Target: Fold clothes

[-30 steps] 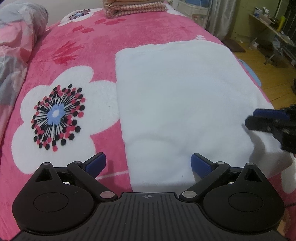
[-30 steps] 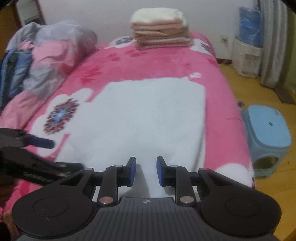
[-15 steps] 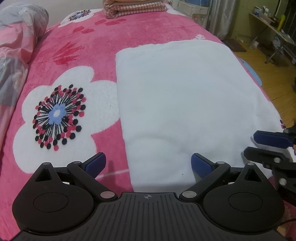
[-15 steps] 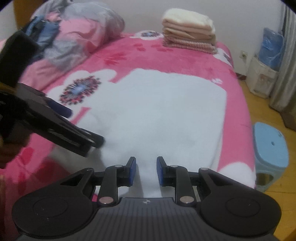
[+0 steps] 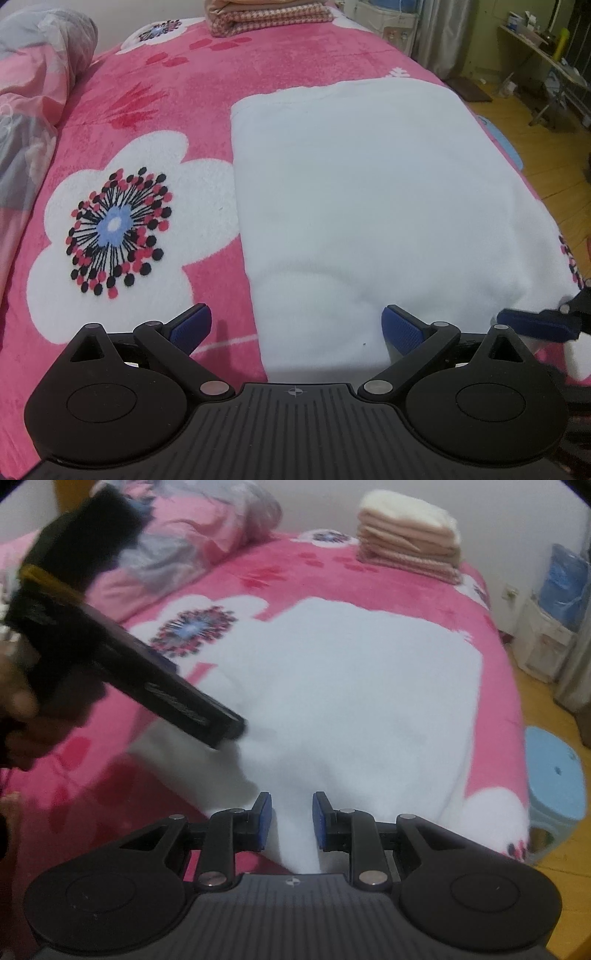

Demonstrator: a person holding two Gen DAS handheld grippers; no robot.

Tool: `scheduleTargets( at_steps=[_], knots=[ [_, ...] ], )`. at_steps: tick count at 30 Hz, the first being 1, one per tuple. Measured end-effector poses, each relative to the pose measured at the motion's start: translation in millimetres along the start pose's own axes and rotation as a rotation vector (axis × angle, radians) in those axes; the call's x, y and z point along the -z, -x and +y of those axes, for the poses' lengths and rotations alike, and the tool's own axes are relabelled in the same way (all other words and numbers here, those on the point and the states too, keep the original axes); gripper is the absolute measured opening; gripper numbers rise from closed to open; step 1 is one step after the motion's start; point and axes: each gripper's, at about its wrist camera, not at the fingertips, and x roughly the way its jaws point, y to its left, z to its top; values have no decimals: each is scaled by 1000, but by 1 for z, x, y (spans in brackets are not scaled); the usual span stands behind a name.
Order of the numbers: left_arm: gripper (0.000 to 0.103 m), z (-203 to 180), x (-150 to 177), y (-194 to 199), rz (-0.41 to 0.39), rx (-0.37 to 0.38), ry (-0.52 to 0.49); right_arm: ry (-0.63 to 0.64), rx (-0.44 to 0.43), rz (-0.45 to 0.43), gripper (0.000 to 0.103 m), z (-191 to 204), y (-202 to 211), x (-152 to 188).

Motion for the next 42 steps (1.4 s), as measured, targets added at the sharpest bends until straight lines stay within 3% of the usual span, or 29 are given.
scheduleTargets(
  at_steps=[5,42],
  knots=[
    [100,-1,0,-1,3,-2,-2,28,33,52,26,4,-14,10],
    [101,-2,3,-1,-2,-15,-5,48,15,49,26,10,-15,10]
  ],
)
